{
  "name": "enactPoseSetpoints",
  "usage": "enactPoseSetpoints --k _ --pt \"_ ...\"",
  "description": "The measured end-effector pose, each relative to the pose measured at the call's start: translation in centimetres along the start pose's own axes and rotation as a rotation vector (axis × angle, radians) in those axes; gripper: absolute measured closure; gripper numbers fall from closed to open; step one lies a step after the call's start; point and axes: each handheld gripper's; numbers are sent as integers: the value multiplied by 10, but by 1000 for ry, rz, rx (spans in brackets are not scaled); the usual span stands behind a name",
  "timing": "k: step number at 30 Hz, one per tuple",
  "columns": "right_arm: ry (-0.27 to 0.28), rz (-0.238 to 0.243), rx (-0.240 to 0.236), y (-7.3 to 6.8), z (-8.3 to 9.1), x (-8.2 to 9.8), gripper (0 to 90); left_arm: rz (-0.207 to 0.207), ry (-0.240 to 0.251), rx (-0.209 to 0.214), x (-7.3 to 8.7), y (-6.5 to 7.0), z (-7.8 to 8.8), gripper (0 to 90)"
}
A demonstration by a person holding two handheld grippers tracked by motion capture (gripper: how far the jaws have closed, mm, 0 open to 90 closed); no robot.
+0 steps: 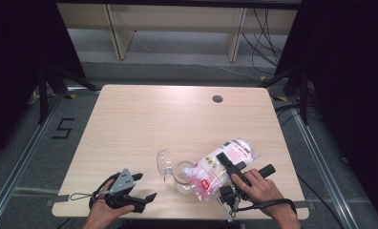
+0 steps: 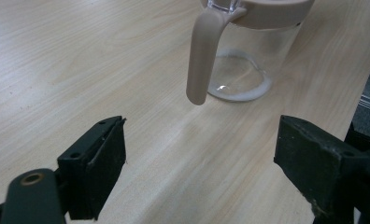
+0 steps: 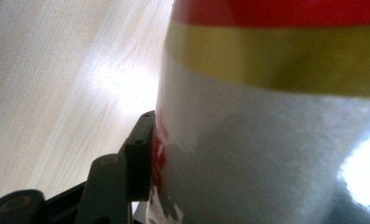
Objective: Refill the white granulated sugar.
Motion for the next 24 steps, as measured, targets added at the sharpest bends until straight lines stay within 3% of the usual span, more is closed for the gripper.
enactPoseSetpoints --k 8,10,17,19,20,24 --pt "-15 50 -3 3 0 1 490 19 14 -2 1 1 -1 161" --pt "-13 49 -4 3 0 1 491 -3 -5 2 0 -1 0 161" --pt "-21 65 -4 4 0 1 492 -15 -3 9 0 -2 0 161" --pt "-20 68 -6 4 0 1 493 -5 7 7 0 -1 -1 161" --pt "-19 72 -6 4 0 1 493 23 7 -2 1 1 -1 161" --pt "-16 71 -3 4 0 1 495 21 8 -1 1 0 -1 161"
Point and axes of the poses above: each handheld gripper's, and its own axes: z roughly backward along the jaws, x roughly out of its underside, y roughly to its right, and after that the axes turned 14 degrees about y, right-handed
